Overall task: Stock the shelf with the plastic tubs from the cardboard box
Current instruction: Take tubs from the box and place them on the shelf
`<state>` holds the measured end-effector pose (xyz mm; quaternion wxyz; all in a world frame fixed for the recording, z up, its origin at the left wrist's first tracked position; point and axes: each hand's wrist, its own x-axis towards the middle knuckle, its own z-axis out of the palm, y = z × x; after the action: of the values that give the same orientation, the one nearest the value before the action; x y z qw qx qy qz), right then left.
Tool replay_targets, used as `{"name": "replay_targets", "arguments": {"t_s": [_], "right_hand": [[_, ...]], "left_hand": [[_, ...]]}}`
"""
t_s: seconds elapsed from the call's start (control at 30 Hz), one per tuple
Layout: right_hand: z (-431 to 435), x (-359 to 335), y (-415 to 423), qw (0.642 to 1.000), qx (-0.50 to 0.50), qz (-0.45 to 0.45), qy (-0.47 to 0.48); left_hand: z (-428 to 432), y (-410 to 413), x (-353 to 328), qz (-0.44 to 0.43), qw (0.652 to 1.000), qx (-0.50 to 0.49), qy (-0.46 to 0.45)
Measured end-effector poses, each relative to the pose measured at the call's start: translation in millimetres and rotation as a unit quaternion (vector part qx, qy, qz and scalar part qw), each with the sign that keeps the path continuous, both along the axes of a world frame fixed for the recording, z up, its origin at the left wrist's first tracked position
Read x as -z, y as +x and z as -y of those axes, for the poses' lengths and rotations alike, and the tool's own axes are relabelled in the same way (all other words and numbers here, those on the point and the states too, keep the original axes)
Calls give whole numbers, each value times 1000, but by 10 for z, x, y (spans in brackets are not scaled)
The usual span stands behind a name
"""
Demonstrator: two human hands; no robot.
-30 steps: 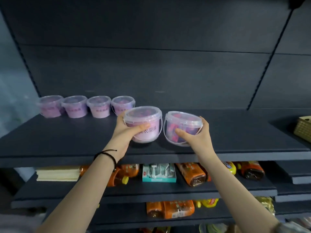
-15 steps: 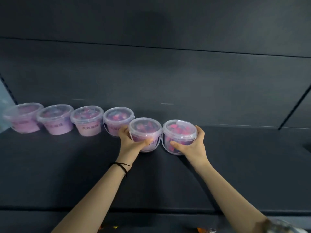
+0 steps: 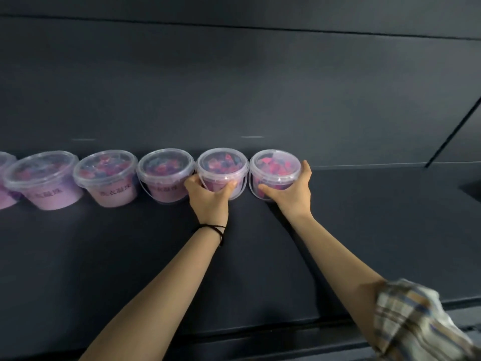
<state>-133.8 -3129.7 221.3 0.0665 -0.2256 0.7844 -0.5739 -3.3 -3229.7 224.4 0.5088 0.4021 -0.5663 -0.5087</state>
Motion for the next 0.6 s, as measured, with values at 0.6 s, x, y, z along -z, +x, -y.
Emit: {"name": "replay_targets", "arguments": {"t_s": [0.6], "right_hand": [[-1749,-140,221,999,-37,-18,-23]], "left_hand": [[-1294,508,-139,104,989,98,-46]]}}
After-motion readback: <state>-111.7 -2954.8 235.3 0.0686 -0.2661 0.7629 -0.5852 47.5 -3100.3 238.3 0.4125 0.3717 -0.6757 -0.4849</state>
